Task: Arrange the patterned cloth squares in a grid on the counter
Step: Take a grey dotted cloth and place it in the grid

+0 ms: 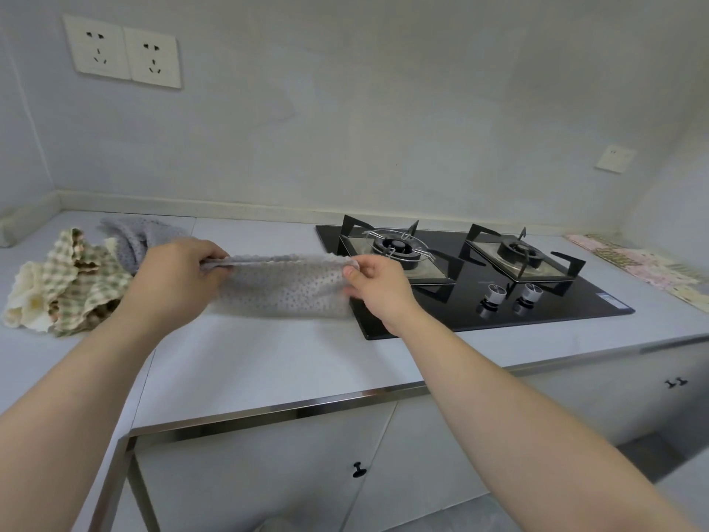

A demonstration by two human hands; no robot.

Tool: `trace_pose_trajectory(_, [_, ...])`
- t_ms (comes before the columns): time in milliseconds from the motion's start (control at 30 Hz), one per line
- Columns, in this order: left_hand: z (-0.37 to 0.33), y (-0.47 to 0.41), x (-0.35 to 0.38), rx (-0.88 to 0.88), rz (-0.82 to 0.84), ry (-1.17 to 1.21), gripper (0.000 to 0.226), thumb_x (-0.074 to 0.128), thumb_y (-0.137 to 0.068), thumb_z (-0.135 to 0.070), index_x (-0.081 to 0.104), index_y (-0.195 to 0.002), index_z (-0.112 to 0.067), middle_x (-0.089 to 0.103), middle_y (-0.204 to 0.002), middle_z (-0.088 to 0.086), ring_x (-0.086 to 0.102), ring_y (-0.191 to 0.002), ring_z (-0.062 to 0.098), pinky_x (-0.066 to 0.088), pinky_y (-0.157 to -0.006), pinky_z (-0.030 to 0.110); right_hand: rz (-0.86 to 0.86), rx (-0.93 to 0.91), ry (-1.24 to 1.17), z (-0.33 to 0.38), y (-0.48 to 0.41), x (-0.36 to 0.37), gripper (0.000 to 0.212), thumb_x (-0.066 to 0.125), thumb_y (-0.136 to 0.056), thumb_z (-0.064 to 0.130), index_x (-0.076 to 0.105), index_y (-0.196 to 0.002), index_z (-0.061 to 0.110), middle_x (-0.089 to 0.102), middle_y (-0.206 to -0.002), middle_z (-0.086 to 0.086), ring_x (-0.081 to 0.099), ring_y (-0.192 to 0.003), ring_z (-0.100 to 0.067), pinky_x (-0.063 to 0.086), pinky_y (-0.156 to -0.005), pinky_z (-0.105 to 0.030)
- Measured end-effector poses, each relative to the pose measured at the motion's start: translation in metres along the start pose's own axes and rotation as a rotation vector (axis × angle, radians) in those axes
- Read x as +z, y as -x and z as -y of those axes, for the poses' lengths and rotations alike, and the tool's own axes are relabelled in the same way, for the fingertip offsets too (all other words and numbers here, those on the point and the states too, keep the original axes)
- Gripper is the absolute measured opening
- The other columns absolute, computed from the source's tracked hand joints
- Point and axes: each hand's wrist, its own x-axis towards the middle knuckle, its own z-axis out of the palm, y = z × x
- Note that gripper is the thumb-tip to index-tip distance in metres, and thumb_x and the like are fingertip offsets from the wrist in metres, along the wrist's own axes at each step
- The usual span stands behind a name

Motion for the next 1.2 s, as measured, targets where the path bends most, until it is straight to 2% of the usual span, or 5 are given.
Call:
trace_pose_trajectory(100, [0.000,0.001,0.005,0.115,-0.073,-0.038,0.010,0.075,-0.087,-0.006,0.075,-0.097,-0.009,0.069,-0.094,0.006,0.060,-0.086,0.023,0.044,-0.076,0.032,-0.039,-0.153,0.151,0.001,0.004,0.000,0.023,0.066,-0.095,0.009,0.071,-0.091,0.031,0.076,-0.096,0.001,0.072,-0.095,-0.021,0.059,-0.091,-0.037])
trace_pose_trajectory(567, [-0.026,0.014,0.009,-0.004,0.737,-0.603,0.029,0.074,-0.073,-0.053,0.065,-0.079,-0.026,0.067,-0.080,-0.012,0.063,-0.081,0.010,0.052,-0.070,0.029,0.344,-0.300,0.993,-0.029,0.038,-0.007,0.014,0.047,-0.075,0.038,0.057,-0.072,0.030,0.070,-0.095,0.008,0.063,-0.095,-0.017,0.047,-0.085,-0.032])
trace_pose_trajectory(733, [-0.031,0.018,0.037,-0.022,0.420,-0.383,0.035,0.049,-0.100,-0.049,0.063,-0.116,-0.021,0.062,-0.121,0.001,0.058,-0.112,0.024,0.049,-0.093,0.038,0.222,-0.394,0.993,-0.009,0.031,0.024,0.028,0.047,-0.095,0.031,0.072,-0.104,0.022,0.071,-0.109,0.007,0.061,-0.104,-0.017,0.045,-0.097,-0.037])
trace_pose_trajectory(867, [-0.017,0.036,0.072,-0.038,0.546,-0.356,0.061,0.027,-0.109,-0.041,0.016,-0.160,-0.011,0.016,-0.168,0.008,0.013,-0.155,0.027,0.016,-0.125,0.039,0.420,-0.268,1.001,-0.014,0.024,0.062,0.044,0.032,-0.108,0.031,0.048,-0.147,0.019,0.053,-0.148,-0.002,0.047,-0.136,-0.025,0.040,-0.111,-0.044])
trace_pose_trajectory(1200, [-0.005,0.034,0.064,-0.346,0.805,-0.497,0.097,0.008,-0.094,-0.077,-0.018,-0.158,-0.010,-0.022,-0.167,0.009,-0.019,-0.154,0.031,-0.008,-0.125,0.048,0.497,-0.030,1.369,-0.025,0.009,0.039,0.064,0.011,-0.107,0.047,0.019,-0.160,0.012,0.020,-0.168,-0.004,0.008,-0.157,-0.024,-0.008,-0.122,-0.060])
